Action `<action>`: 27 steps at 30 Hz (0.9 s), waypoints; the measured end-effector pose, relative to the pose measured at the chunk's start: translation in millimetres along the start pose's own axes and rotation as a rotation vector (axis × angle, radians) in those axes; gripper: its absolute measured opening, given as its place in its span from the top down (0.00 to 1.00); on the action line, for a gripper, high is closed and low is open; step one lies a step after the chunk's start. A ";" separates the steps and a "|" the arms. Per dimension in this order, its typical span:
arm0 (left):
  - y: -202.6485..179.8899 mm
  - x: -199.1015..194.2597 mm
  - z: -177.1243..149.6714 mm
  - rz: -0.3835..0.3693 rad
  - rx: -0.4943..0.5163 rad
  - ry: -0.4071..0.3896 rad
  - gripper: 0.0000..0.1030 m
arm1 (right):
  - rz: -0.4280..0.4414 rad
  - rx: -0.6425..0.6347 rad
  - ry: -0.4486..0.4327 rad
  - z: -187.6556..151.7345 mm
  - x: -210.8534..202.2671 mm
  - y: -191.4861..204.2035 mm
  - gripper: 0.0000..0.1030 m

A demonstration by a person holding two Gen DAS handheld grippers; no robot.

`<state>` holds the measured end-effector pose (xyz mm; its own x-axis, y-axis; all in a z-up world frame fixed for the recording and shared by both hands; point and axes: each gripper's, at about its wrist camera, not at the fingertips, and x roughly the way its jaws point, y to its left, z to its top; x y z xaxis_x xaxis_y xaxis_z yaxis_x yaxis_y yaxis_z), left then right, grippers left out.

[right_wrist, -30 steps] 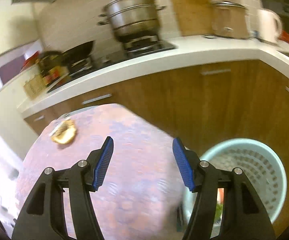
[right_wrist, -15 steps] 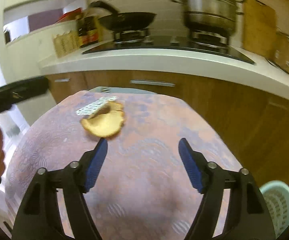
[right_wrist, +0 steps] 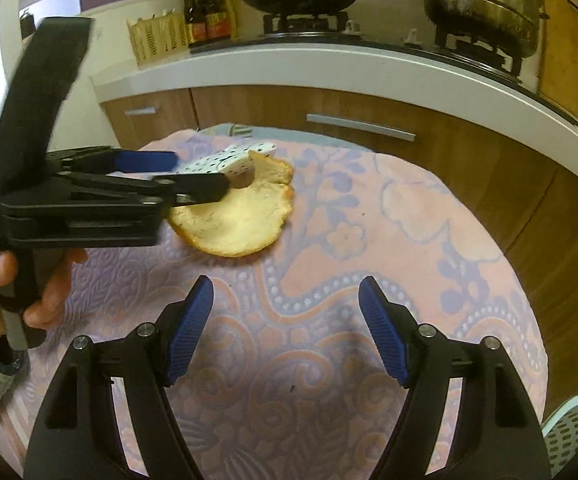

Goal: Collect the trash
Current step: 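Grasp the polka-dot wrapper with the left gripper while the right gripper grasps the orange peel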

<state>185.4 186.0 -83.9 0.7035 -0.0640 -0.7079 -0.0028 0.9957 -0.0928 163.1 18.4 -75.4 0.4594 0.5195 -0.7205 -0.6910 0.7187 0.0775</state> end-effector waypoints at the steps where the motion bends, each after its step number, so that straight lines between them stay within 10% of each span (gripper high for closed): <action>1: 1.7 -0.4 -1.0 0.000 -0.007 -0.002 0.46 | 0.010 -0.013 0.006 2.4 1.9 3.9 0.26; 9: 35.5 -18.0 -4.5 -0.063 -0.150 -0.070 0.95 | 0.032 -0.102 0.042 21.5 33.4 26.0 0.18; 22: 77.1 -33.1 -25.1 -0.111 -0.324 -0.179 0.97 | 0.074 -0.003 0.060 53.1 70.7 15.7 0.12; 27: 70.8 -34.9 -25.9 -0.091 -0.295 -0.184 0.97 | 0.075 -0.042 0.031 49.9 66.2 24.4 0.48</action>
<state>142.3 257.0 -83.9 0.8262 -0.1117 -0.5521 -0.1206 0.9224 -0.3670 204.5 93.4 -86.8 0.3883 0.5566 -0.7345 -0.7463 0.6575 0.1037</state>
